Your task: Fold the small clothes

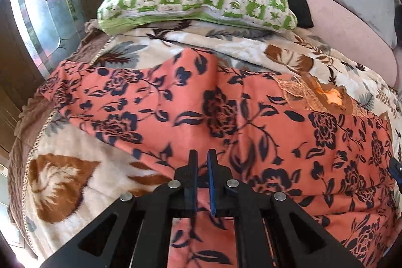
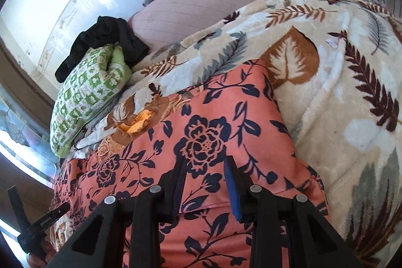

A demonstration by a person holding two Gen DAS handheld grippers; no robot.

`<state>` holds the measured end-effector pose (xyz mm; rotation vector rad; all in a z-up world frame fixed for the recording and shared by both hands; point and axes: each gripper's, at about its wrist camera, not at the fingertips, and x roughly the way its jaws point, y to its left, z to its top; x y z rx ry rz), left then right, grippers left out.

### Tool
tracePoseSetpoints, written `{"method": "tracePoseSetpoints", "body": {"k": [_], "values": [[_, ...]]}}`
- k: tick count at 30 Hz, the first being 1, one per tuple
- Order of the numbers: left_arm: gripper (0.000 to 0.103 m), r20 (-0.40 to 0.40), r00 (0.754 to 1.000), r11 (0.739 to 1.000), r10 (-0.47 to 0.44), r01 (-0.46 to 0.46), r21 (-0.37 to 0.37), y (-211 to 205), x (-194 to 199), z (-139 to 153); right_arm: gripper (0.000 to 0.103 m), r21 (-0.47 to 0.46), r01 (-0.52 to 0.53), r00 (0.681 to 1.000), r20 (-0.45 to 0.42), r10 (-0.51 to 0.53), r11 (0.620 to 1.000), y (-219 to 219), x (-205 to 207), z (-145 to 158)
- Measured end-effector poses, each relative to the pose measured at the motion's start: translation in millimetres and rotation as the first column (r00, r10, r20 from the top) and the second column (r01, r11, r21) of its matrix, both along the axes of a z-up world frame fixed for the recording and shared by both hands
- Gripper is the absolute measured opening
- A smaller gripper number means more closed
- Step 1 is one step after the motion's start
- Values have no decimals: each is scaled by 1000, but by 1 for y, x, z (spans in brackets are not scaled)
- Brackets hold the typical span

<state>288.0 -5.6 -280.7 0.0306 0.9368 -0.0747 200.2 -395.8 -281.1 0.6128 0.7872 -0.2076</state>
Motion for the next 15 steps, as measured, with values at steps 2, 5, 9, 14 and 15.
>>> {"method": "tracePoseSetpoints", "body": {"k": [2, 5, 9, 14, 15], "values": [[14, 66, 995, 990, 68, -60, -124, 35, -2, 21, 35, 39, -33, 995, -96, 36, 999, 2, 9, -19], [91, 142, 944, 946, 299, -274, -172, 95, -4, 39, 35, 83, -14, 998, -60, 20, 996, -6, 5, -20], [96, 68, 813, 795, 578, -542, -272, 178, 4, 19, 38, 115, -22, 999, -44, 27, 993, -11, 2, -22], [96, -110, 781, 652, 615, -582, -487, 236, 32, -25, 58, 103, -36, 999, -25, 38, 994, -1, 6, -20], [96, -120, 776, 640, 619, -587, -496, 241, 36, -28, 58, 73, -41, 999, -31, 44, 996, 4, 7, -19]]}}
